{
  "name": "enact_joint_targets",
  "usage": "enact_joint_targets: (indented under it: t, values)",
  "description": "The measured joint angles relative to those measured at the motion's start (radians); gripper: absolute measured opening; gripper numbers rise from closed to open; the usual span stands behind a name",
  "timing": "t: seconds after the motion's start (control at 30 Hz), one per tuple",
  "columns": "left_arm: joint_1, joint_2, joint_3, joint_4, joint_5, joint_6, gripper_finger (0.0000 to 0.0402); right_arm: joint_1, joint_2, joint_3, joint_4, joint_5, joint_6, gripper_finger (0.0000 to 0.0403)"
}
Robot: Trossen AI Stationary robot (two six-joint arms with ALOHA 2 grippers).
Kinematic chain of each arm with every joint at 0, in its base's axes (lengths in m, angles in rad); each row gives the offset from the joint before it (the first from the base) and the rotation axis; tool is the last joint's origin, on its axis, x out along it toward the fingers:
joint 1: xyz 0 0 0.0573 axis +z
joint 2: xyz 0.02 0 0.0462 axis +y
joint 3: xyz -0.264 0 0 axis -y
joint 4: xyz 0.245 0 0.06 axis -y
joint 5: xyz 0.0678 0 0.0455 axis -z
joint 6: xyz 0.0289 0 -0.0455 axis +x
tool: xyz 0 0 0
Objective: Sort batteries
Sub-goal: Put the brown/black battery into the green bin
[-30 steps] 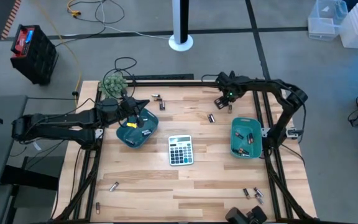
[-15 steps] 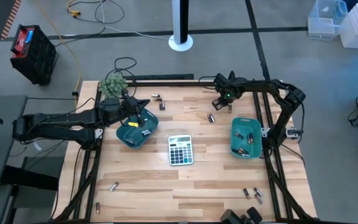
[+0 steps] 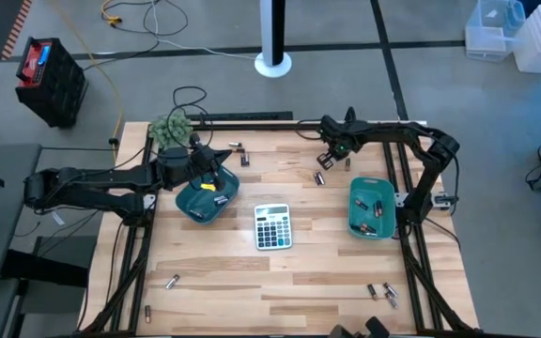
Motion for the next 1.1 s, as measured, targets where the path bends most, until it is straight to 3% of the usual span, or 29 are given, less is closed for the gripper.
enact_joint_targets:
  t: [0.2, 0.47, 0.73, 0.93, 1.1]
  values:
    - [0.0, 0.0, 0.0, 0.0, 0.0, 0.0, 0.0, 0.03, -0.067, -0.007, -0.007, -0.055, -0.006, 0.001]
    - [0.0, 0.0, 0.0, 0.0, 0.0, 0.0, 0.0, 0.127, -0.248, -0.005, 0.0, -0.071, -0.051, 0.0009]
    - [0.0, 0.0, 0.0, -0.001, 0.0, 0.0, 0.0, 0.235, -0.433, -0.003, -0.002, -0.177, -0.146, 0.0012]
    - [0.0, 0.0, 0.0, -0.001, 0.0, 0.0, 0.0, 0.315, -0.538, -0.002, -0.15, -0.243, -0.175, 0.0014]
    - [0.0, 0.0, 0.0, -0.001, 0.0, 0.0, 0.0, 0.426, -0.604, -0.002, -0.356, -0.247, -0.102, 0.0014]
